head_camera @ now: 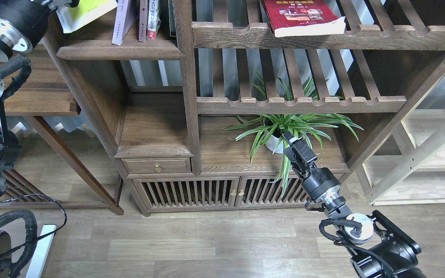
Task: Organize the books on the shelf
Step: 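Push the yellow-green book into the upper shelf with the left gripper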
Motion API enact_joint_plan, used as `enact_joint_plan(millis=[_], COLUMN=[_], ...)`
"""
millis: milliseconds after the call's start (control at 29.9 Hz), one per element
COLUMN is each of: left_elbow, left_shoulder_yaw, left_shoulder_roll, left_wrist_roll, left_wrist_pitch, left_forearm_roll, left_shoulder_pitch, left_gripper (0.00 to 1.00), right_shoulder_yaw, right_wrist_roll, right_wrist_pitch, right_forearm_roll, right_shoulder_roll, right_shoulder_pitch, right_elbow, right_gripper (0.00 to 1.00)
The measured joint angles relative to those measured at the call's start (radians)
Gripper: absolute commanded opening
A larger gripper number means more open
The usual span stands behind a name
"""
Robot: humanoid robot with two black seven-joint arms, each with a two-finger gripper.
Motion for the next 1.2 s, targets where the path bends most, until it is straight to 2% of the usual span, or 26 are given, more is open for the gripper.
enact_joint_plan(millis=[301, 568, 1036, 1203], left_elbow=[0.021, 0.089, 0.318, 0.359], left_shoulder_yaw=[-0.005, 0.007, 0.073, 0.091], left_shoulder_roll=[0.027, 0.029, 0.053, 0.064], left_wrist_roll=[0.000, 0.000, 0.000, 0.000], left_wrist_pitch=[-0.001, -0.006, -0.006, -0.007], left_forearm_roll=[-0.001, -0.002, -0.001, -0.003], left_shoulder_pitch=[-0.005, -0.027, -0.198, -0.218], left_gripper=[0.00, 0.00, 0.00, 0.01], right_shoulder_yaw=[-0.010, -0.006, -0.001, 0.000], right_wrist_roll=[0.000, 0.000, 0.000, 0.000], right_wrist_pitch=[0.000, 0.000, 0.000, 0.000], right_forearm_roll=[0.000, 0.001, 0.001, 0.001], right_shoulder_roll=[0.005, 0.003, 0.003, 0.003], right_shoulder_pitch=[0.000, 0.000, 0.001, 0.007], right_elbow=[0.000, 0.001, 0.002, 0.002], right_gripper=[0.94, 0.94, 0.94, 0.94])
